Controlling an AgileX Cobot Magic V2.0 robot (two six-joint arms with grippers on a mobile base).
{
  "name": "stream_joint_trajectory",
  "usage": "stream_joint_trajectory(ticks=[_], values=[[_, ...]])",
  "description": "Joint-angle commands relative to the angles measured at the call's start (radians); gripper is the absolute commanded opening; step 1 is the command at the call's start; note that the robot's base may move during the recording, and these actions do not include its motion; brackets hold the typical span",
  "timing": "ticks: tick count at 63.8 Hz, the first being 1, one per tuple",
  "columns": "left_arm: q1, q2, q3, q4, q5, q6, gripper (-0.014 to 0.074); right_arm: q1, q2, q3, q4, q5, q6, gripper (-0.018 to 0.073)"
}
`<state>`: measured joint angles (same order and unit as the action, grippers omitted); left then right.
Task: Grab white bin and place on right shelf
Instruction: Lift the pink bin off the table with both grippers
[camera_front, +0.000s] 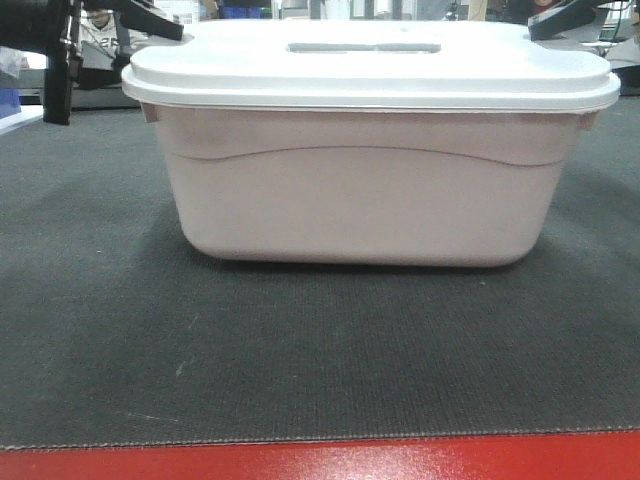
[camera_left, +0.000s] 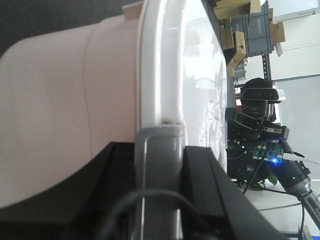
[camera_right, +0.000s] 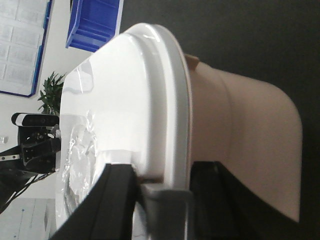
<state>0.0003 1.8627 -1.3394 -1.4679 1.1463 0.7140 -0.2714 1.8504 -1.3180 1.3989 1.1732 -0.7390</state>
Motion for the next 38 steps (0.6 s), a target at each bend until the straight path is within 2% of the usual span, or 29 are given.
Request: stream_joint_trajectory(ticks=[1, 15, 24, 38], values=[[-0.008, -0.099, -0.05, -0.105, 0.173, 0.021, -0.0125, 0.003, -0.082, -0.028, 0.126, 0.164, -0.026, 0.0081], [-0.008, -0.18, -0.144, -0.105, 0.173, -0.006, -0.0125, 0.012, -0.118, -0.028, 0.19, 0.164, -0.037, 0.0081], [-0.02, -0.218, -0.204, -0.103, 0.173, -0.05, -0.0125, 0.033, -0.127, -0.028, 0.218, 0.164, -0.056, 0.0081], [-0.051, -0.246, -0.273, -0.102, 0.173, -0.058, -0.0126, 0.062, -0.127, -0.028, 0.221, 0.164, -0.062, 0.0081]])
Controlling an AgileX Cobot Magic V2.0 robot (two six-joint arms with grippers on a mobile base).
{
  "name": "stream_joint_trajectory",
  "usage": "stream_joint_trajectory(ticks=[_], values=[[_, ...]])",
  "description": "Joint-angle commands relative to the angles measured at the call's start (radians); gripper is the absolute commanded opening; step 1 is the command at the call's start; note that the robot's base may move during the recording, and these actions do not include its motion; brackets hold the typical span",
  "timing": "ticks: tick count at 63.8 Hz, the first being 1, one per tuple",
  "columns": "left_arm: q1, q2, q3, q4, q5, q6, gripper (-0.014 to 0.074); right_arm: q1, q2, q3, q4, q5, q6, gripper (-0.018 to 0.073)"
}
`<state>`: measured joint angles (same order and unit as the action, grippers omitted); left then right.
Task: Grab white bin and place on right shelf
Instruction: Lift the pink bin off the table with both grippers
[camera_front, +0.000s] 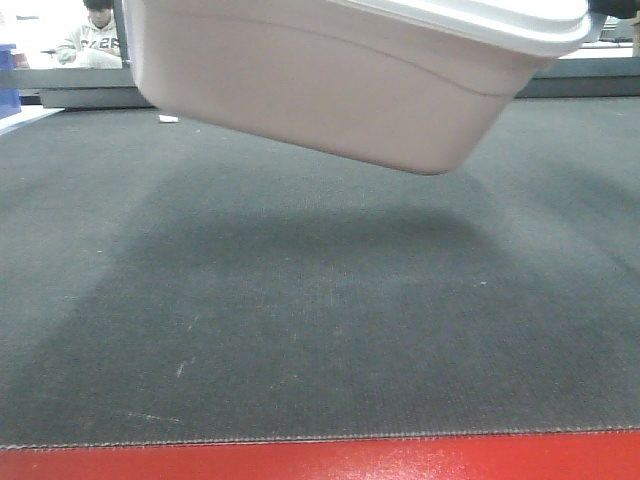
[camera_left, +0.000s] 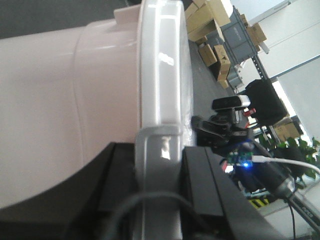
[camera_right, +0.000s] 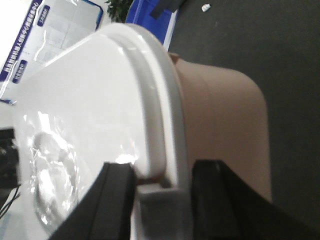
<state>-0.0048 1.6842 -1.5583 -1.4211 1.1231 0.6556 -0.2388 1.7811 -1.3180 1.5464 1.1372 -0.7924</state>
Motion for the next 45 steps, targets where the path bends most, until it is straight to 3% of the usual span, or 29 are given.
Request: stream_joint_trajectory(ticks=[1, 45], values=[[-0.045, -0.068, -0.056, -0.148, 0.196, 0.0, -0.0126, 0.029, -0.058, -0.028, 0.073, 0.2, -0.008, 0.0081], [-0.05, -0.08, -0.059, -0.132, 0.196, 0.0, -0.0126, 0.029, -0.121, -0.028, 0.098, 0.2, -0.009, 0.0081]])
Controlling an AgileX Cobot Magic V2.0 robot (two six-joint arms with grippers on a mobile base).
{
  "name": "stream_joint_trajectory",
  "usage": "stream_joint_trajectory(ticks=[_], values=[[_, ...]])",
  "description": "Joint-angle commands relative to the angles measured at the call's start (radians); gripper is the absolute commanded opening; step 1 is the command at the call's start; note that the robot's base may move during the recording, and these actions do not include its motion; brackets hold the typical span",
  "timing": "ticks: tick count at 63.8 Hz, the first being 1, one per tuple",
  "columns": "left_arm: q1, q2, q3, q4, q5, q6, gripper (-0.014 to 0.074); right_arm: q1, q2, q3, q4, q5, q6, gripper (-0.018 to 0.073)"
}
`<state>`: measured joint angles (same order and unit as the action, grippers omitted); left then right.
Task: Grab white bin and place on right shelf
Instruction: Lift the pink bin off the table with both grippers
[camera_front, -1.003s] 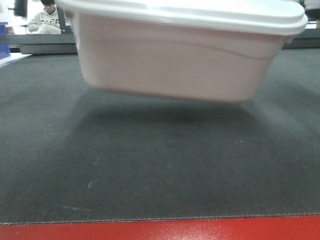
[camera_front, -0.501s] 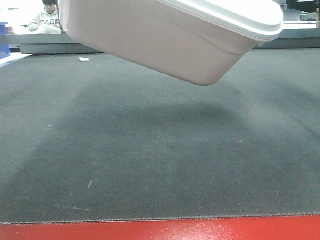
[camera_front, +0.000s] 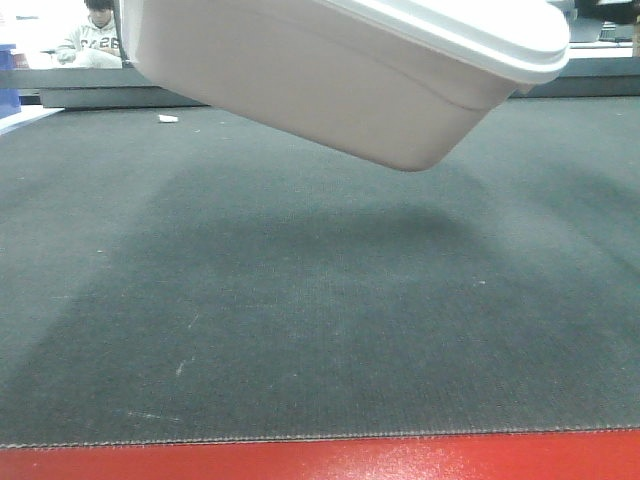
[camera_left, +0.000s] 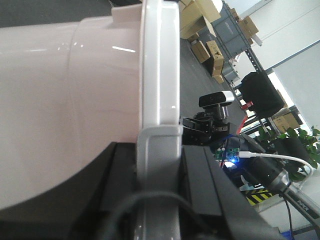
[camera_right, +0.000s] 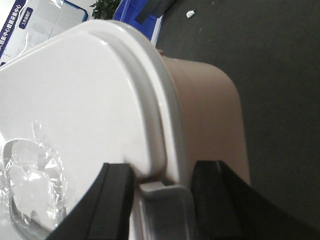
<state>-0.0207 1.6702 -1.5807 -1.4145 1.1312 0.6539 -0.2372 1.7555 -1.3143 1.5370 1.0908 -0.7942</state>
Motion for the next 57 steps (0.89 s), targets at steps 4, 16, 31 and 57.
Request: stream_joint_trajectory(ticks=[4, 16, 31, 57], values=[[-0.034, -0.075, -0.036, -0.139, 0.188, 0.002, -0.0126, 0.028, -0.119, -0.031, 0.108, 0.246, -0.007, 0.0081], [-0.034, -0.106, -0.036, -0.14, 0.188, 0.002, -0.0126, 0.028, -0.176, -0.031, 0.115, 0.246, -0.008, 0.0081], [-0.034, -0.138, -0.036, -0.149, 0.188, 0.002, -0.0126, 0.028, -0.226, -0.031, 0.131, 0.246, -0.009, 0.0081], [-0.034, -0.14, -0.036, -0.144, 0.188, 0.002, -0.0126, 0.028, -0.228, -0.031, 0.131, 0.237, -0.009, 0.0081]])
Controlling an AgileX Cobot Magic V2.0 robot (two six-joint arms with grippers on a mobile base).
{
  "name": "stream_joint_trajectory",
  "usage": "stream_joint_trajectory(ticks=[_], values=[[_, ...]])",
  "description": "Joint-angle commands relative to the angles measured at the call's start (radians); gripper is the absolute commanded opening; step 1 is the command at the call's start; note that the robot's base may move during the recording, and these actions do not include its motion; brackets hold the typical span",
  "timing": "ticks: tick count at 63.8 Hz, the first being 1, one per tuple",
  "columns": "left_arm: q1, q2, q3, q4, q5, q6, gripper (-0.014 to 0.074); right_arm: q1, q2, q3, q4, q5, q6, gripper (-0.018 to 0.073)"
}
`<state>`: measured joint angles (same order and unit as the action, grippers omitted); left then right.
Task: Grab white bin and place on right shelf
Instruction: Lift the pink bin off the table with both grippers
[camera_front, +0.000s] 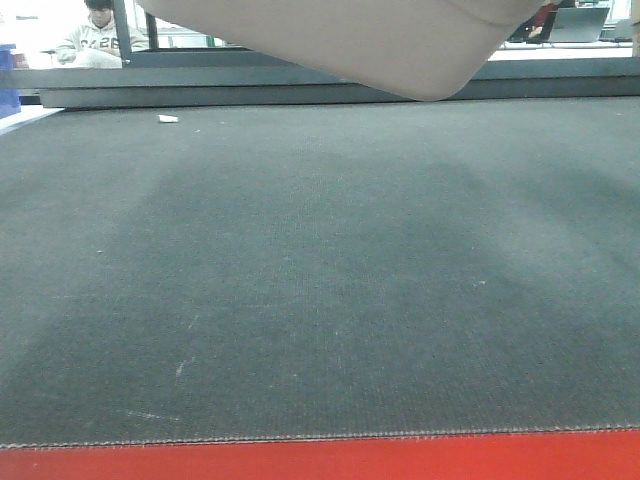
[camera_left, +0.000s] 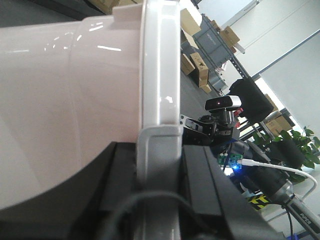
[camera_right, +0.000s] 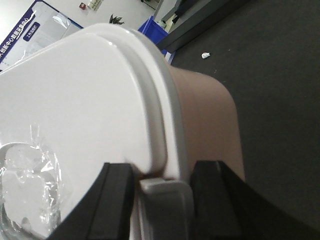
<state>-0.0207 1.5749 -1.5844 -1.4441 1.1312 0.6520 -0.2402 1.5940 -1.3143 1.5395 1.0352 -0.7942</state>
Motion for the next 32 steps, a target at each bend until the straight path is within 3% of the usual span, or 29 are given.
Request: stream_joint_trajectory(ticks=[1, 32], values=[[-0.034, -0.045, -0.033, -0.115, 0.188, 0.004, -0.0126, 0.031, -0.067, -0.031, 0.128, 0.293, -0.009, 0.0081], [-0.034, -0.045, -0.033, -0.115, 0.186, 0.004, -0.0126, 0.031, -0.067, -0.031, 0.127, 0.24, -0.009, 0.0081]])
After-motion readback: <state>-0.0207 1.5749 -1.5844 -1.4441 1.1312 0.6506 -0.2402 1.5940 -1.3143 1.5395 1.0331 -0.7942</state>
